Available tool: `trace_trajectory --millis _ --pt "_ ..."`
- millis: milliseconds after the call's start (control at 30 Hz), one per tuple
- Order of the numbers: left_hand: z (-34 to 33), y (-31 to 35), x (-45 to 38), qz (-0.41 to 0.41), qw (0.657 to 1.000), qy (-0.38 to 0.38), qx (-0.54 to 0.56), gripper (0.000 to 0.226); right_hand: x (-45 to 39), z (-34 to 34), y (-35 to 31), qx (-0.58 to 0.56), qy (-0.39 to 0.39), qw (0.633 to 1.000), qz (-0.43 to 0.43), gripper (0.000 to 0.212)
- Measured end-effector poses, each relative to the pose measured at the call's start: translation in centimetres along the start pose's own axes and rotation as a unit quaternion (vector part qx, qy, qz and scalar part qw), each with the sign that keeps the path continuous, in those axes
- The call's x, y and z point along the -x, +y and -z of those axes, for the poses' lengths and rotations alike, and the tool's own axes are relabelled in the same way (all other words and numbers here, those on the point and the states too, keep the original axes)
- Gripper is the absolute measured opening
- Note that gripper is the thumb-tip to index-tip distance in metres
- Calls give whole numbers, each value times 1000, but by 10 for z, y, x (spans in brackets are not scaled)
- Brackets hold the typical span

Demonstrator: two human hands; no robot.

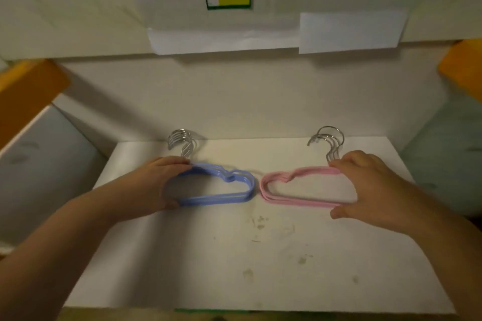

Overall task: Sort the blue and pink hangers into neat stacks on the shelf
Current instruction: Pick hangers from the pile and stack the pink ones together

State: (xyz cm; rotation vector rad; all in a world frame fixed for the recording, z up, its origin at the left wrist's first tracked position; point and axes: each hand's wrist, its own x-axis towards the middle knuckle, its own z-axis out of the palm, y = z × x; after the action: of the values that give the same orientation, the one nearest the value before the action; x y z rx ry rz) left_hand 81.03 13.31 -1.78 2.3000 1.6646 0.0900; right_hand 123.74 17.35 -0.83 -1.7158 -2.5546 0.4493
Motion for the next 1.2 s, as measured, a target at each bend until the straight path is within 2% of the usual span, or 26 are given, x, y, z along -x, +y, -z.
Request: trace_trajectory --millis 200,333,633,900,1067,1133,1200 --pt "1 -5 3 -5 1000 -7 1 93 -2 -8 15 0 -14 1000 1 106" --pt "-1 -7 4 19 1000 1 -8 93 -5 -11 18 -13 -16 1000 -1 109" --pt "3 4 5 27 999 1 -22 94 -19 -7 17 -8 -42 999 1 108" --pt "5 12 3 18 999 2 -50 76 -22 -7 17 0 -50 999 8 102" --pt "1 21 9 69 994 -4 -80 83 -12 -7 15 2 -10 1000 9 113" --pt "-6 27 16 92 990 27 -99 80 -5 -5 8 9 33 999 34 104" --pt "-11 38 25 107 987 62 -100 75 1 -4 -7 -7 83 995 63 86"
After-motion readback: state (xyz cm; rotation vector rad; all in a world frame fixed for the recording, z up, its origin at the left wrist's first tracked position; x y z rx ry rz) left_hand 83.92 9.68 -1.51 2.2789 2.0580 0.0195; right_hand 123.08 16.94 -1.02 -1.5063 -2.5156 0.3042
